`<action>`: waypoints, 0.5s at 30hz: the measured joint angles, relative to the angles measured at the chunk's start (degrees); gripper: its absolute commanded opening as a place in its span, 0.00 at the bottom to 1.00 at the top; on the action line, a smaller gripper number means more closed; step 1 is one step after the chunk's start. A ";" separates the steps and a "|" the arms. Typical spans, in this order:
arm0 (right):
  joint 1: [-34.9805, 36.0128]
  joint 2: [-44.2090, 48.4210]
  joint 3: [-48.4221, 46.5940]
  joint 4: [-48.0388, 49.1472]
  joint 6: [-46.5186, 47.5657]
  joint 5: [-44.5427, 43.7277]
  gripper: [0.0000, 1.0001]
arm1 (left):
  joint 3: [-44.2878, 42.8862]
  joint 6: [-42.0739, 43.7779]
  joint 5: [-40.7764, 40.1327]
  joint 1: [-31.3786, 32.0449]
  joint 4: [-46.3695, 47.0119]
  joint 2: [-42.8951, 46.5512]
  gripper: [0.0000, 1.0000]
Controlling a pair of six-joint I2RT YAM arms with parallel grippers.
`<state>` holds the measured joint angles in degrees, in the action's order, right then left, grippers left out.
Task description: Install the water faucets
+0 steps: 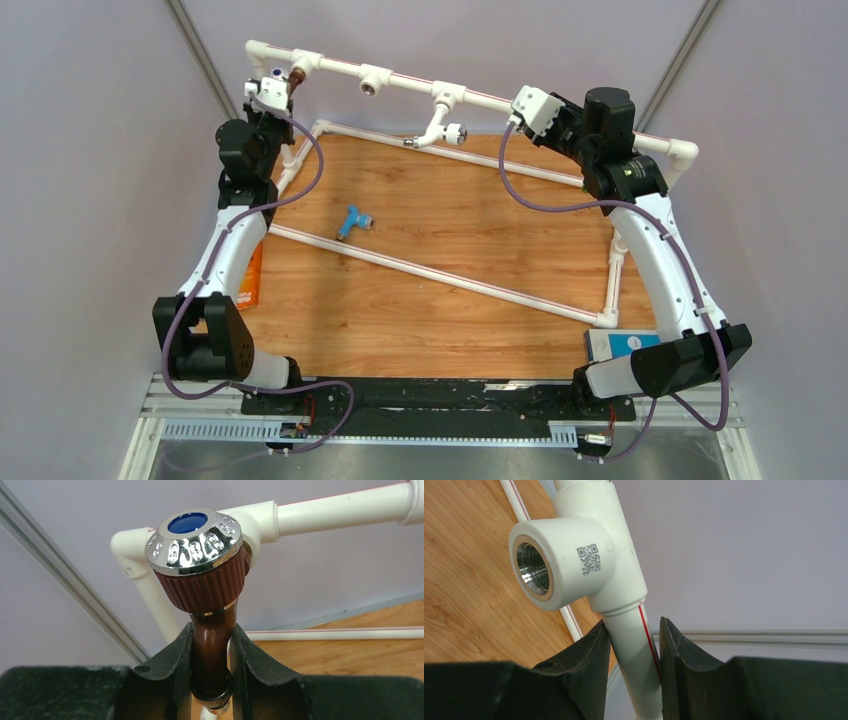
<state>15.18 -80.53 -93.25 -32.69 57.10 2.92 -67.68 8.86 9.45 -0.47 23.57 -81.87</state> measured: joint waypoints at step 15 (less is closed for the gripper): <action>0.02 0.11 0.00 -0.44 0.02 0.20 0.00 | -1.66 29.70 1.46 0.39 -8.04 0.79 0.00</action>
<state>15.20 -80.42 -93.25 -33.12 57.12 3.11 -69.34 38.57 10.92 -0.08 15.53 -81.08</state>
